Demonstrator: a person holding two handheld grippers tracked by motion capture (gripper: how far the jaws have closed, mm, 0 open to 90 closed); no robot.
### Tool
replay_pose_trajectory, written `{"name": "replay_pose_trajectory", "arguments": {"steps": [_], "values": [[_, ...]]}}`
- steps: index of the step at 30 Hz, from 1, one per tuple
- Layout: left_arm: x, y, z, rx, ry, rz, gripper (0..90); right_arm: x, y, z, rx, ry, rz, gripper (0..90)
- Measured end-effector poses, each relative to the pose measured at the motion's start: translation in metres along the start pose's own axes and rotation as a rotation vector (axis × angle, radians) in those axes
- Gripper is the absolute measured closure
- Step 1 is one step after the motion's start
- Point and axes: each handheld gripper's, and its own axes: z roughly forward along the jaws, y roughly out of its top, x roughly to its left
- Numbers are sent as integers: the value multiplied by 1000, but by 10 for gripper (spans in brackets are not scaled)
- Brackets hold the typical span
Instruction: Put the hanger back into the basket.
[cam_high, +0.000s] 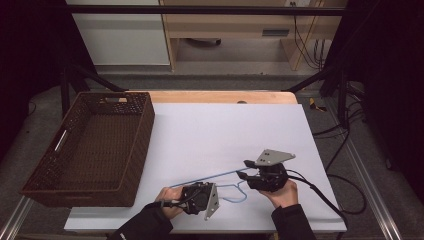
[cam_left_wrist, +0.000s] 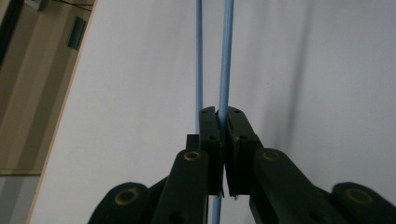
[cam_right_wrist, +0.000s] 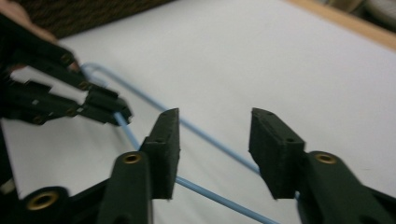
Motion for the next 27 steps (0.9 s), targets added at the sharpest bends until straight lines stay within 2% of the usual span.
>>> {"name": "replay_pose_trajectory", "arguments": {"steps": [1,2,3,5,6,8,11,13,14,18,23,25,27], "values": [[1,0,-1,0,4,-3,865,0,0,0,0,0,0,511],[3,0,-1,-2,9,-10,867,-2,0,-4,-27,-21,15,482],[4,0,-2,-5,7,-17,867,-4,0,-9,-52,-55,32,449],[7,-1,-3,-7,8,-32,869,-7,-1,-16,-87,-89,47,412],[8,-1,-4,-4,9,-36,869,-11,-3,-22,-115,-132,65,358],[11,-1,-4,-6,9,-47,870,-13,-3,-24,-120,-142,77,334],[14,0,-7,-3,13,-52,870,-16,-5,-29,-122,-184,84,263],[18,1,-9,-21,14,-84,870,-18,-7,-32,-121,-201,94,219],[21,2,-11,-14,13,-85,870,-20,-8,-34,-127,-208,105,200],[32,1,-18,-44,-5,-161,871,-25,-13,-43,-146,-225,133,166],[51,-1,-30,-58,-31,-266,871,-25,-14,-48,-138,-239,127,153],[62,-3,-38,-70,-46,-332,871,-25,-14,-49,-139,-241,127,145],[68,-5,-42,-75,-52,-373,871,-24,-14,-51,-143,-244,125,138]]}}
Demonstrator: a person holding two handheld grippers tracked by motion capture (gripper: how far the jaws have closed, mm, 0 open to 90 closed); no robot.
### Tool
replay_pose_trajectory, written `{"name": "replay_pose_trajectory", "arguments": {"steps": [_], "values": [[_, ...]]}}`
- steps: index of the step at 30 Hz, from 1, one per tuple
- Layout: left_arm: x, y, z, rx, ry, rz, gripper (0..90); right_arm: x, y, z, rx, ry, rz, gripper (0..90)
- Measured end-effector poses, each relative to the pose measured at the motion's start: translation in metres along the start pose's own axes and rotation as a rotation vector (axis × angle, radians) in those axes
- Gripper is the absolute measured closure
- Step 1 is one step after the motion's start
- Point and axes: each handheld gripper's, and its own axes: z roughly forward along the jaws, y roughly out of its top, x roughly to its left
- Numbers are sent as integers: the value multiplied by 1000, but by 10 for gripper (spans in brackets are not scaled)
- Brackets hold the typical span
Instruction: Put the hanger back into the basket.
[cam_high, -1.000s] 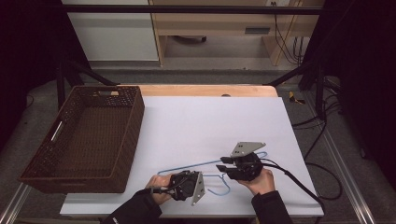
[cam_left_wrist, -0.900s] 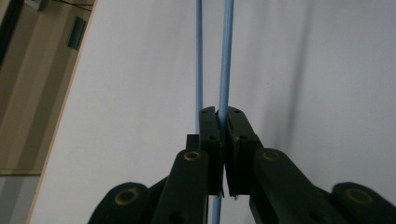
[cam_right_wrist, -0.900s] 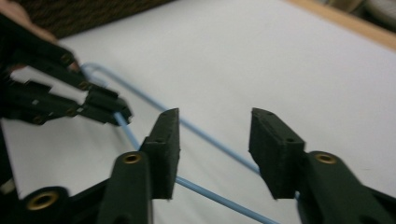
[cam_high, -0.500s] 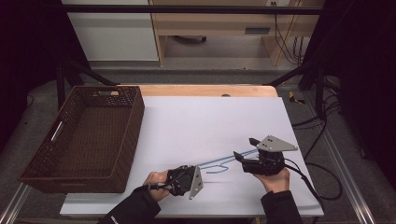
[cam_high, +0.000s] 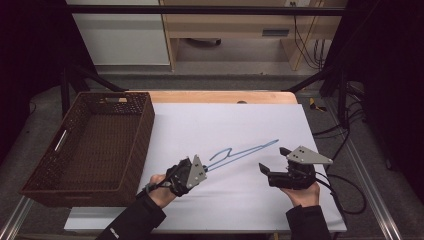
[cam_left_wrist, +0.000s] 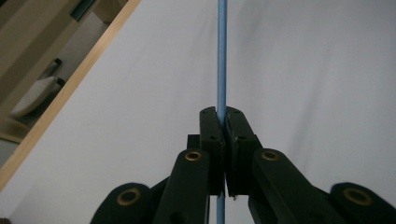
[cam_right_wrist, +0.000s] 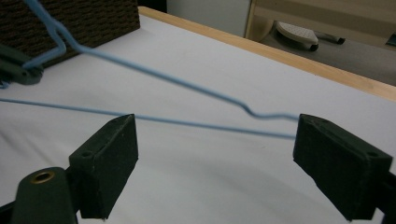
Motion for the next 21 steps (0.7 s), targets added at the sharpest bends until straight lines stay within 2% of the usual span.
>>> {"name": "replay_pose_trajectory", "arguments": {"steps": [6,7,11,12,18,21], "values": [[20,4,-19,-2,24,-90,871,2,-2,-5,1,-16,1,104],[23,5,-23,-3,23,-104,870,0,-4,-6,-3,-1,30,100],[37,7,-40,-22,12,-161,871,-7,-10,-8,0,0,66,79],[37,7,-40,-22,12,-161,871,-7,-10,-8,0,0,66,79],[55,11,-64,-28,23,-181,870,-11,-16,-9,10,-11,80,62],[65,12,-77,-48,38,-207,870,-14,-20,-10,19,-17,89,47]]}}
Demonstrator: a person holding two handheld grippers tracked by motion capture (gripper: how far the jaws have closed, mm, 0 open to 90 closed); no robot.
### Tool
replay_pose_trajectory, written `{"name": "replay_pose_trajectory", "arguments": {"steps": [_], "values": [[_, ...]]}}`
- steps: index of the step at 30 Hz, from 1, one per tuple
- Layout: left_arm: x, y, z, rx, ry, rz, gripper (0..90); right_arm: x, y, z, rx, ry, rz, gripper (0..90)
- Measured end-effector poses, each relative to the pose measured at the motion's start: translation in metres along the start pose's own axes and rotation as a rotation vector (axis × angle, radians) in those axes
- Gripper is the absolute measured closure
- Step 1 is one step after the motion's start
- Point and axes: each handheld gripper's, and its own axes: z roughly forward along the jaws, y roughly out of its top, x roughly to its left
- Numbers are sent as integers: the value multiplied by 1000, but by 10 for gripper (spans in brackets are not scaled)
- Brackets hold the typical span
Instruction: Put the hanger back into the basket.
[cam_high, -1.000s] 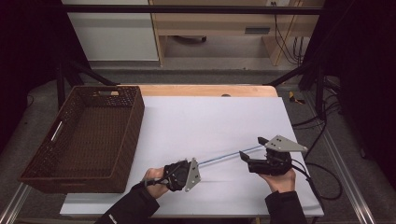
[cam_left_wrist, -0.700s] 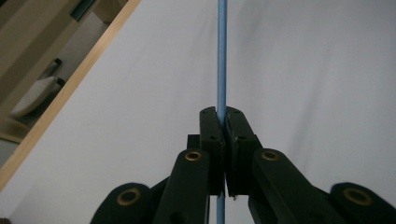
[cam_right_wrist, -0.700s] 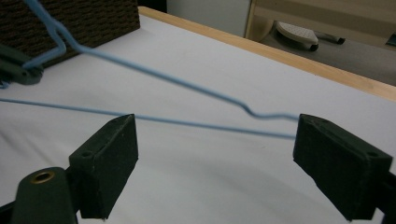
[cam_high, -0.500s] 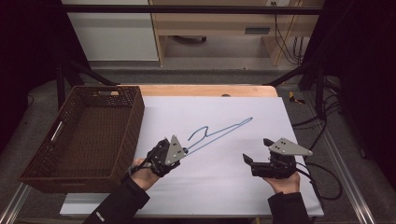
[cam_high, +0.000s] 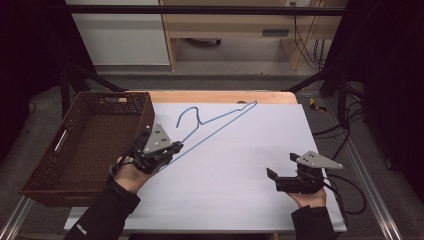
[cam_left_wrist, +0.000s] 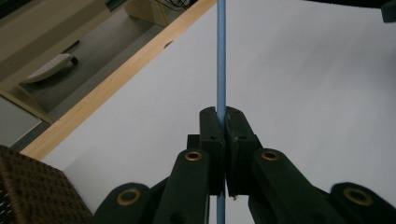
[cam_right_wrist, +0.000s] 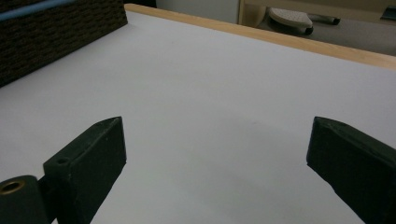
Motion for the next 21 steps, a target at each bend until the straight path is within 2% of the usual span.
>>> {"name": "replay_pose_trajectory", "arguments": {"steps": [4,10,11,14,21], "values": [[12,4,-16,-22,25,-22,870,-2,-2,-2,-12,-14,12,11],[27,10,-38,-55,64,-43,870,-3,-5,-4,-23,-31,16,3],[28,10,-40,-63,67,-58,871,-3,-5,-4,-26,-27,24,3],[35,10,-48,-55,78,-52,871,-3,-5,-5,-27,-26,15,3],[57,3,-64,-63,93,-94,870,-3,-6,-3,-23,-32,7,4]]}}
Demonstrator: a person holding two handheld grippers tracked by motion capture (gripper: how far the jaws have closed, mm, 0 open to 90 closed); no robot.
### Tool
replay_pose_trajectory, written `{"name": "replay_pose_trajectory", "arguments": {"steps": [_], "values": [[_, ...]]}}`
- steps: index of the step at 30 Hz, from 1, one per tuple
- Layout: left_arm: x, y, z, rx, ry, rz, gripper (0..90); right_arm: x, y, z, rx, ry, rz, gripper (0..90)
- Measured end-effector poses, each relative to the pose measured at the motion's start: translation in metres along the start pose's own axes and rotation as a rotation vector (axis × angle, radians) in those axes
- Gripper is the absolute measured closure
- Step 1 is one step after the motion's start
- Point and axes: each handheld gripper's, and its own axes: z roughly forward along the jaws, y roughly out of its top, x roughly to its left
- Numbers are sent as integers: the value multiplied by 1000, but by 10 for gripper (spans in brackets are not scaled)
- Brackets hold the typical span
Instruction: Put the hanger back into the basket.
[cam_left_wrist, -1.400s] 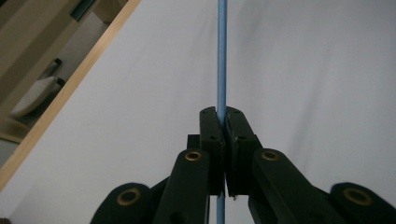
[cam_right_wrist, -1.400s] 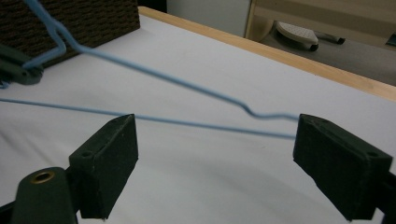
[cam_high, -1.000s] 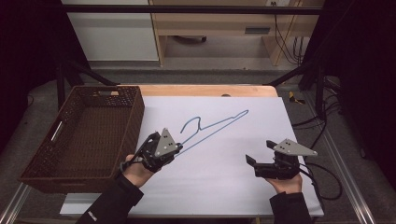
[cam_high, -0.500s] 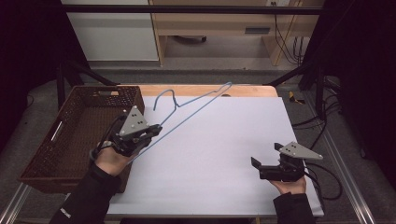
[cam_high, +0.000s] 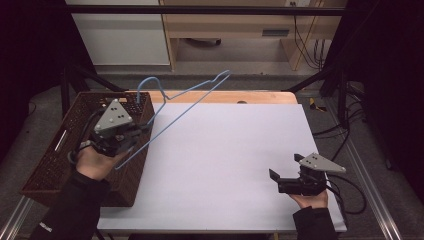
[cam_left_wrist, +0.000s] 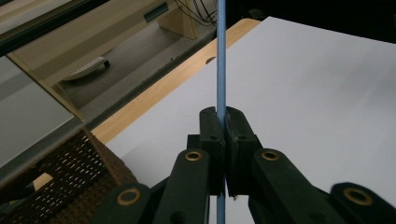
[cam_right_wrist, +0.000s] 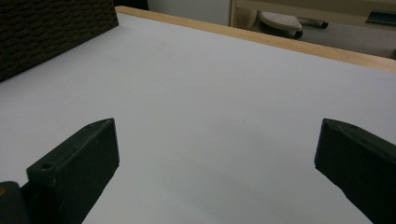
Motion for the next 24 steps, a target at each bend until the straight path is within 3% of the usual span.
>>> {"name": "replay_pose_trajectory", "arguments": {"steps": [6,14,17,24], "values": [[24,-8,-9,13,23,-40,870,0,-1,1,6,1,2,4],[51,-29,-26,44,51,-52,870,0,-1,0,5,2,-2,6],[62,-37,-32,70,78,-51,870,1,-1,2,14,0,1,7],[86,-60,-38,100,128,-93,870,1,-1,2,12,4,2,9]]}}
